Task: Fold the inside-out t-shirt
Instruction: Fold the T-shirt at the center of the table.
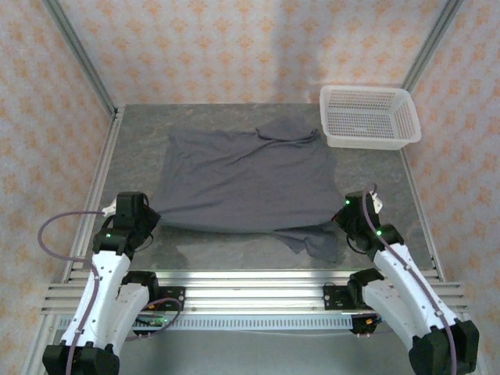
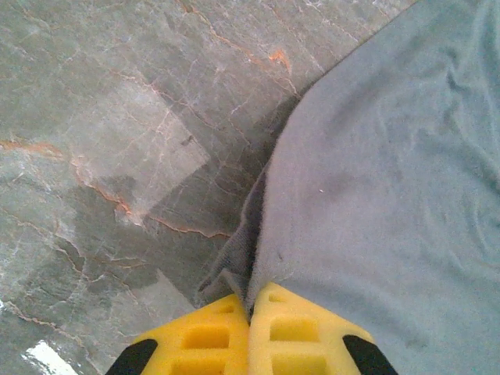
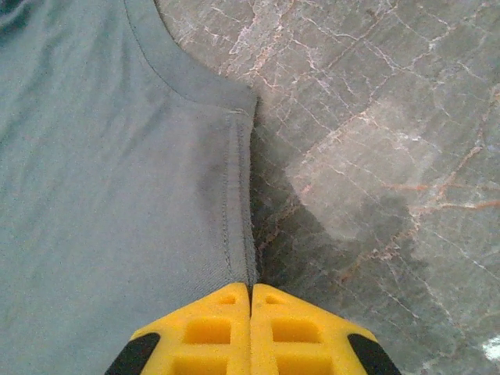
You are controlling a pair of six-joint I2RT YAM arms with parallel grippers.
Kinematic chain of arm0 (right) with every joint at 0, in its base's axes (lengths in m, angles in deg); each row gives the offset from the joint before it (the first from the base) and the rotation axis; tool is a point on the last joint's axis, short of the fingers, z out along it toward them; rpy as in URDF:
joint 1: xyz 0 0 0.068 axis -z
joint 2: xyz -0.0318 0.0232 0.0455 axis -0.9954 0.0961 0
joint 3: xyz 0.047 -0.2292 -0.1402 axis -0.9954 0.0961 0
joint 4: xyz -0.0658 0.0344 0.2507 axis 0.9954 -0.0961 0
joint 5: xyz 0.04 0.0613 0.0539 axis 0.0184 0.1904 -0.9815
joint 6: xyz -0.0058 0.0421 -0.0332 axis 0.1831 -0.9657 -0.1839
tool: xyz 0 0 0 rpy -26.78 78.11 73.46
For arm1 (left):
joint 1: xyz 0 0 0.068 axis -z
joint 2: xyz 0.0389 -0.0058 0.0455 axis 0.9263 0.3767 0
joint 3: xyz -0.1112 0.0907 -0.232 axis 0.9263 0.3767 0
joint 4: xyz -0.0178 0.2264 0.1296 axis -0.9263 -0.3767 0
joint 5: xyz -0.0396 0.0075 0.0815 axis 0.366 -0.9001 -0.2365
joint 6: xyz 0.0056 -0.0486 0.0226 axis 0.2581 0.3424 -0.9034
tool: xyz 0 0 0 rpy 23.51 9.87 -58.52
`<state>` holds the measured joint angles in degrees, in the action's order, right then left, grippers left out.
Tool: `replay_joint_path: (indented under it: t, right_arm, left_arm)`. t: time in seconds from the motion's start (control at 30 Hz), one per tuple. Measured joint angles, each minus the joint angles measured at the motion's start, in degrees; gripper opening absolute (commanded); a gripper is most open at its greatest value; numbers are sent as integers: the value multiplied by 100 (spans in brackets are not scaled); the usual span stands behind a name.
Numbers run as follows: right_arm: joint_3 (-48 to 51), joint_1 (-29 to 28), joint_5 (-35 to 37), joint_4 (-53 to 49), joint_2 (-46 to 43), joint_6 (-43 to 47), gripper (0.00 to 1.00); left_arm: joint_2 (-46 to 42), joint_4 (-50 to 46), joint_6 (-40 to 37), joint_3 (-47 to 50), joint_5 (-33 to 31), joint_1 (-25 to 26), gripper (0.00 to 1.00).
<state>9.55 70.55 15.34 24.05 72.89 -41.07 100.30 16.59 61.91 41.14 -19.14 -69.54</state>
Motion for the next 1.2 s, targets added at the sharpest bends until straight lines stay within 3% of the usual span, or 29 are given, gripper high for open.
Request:
replay_joint_path:
  t: [0.23,0.47,0.6,0.83,1.2]
  right_arm:
    - [26,0,116,-4,-173,-42,0]
    - [-925,90,280,664,1355,184,0]
    - [-1270,426,203,1224,2070,341,0]
    - [-1628,815,-92,1801,3115,514,0]
    - [-2009,929,-240,2337,4494,688,0]
  left_arm:
    - [417,380,-55,-225,105,0,0]
    - [2159,1207,-310,-1093,-76,0,0]
    - [2973,1644,-415,-1349,-173,-20,0]
    - [3993,2131,-522,-1567,-179,-63,0]
    - [5254,2559,-540,-1731,-181,-63,0]
